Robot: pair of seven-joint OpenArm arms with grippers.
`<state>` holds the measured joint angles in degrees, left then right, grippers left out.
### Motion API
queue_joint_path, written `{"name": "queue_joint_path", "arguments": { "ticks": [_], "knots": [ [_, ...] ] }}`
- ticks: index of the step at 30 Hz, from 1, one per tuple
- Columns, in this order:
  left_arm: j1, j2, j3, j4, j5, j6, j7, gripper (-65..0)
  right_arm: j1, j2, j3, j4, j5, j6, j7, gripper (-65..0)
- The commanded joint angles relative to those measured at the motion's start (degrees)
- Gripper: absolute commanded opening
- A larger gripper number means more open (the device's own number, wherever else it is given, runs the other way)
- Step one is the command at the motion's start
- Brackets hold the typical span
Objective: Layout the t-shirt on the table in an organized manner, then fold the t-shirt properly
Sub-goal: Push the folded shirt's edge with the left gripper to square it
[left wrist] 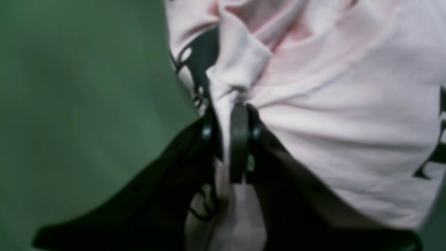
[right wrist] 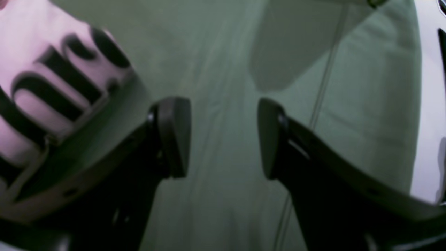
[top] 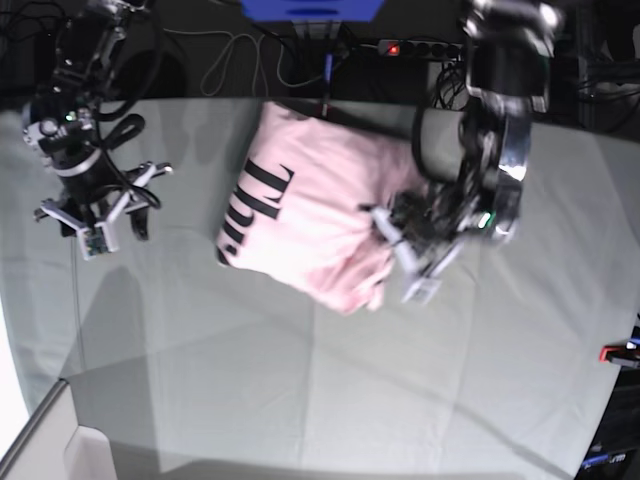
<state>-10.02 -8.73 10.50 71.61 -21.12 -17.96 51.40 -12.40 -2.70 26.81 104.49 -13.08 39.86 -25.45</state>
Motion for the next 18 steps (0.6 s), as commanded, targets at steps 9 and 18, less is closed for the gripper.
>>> {"name": "queue_joint_path", "arguments": {
  "ticks": [9, 18],
  "knots": [
    [-27.4, -0.4, 46.2, -14.6, -1.2, -0.4, -22.3, -65.0, 0.3, 0.1, 7.1, 1.1, 0.6, 0.1, 1.2, -33.8],
    [-39.2, 15.6, 64.3, -31.7, -1.1, -0.4, -23.0, -65.0, -0.6, -0.1, 16.9, 1.1, 0.6, 0.1, 1.2, -33.8]
  ]
}}
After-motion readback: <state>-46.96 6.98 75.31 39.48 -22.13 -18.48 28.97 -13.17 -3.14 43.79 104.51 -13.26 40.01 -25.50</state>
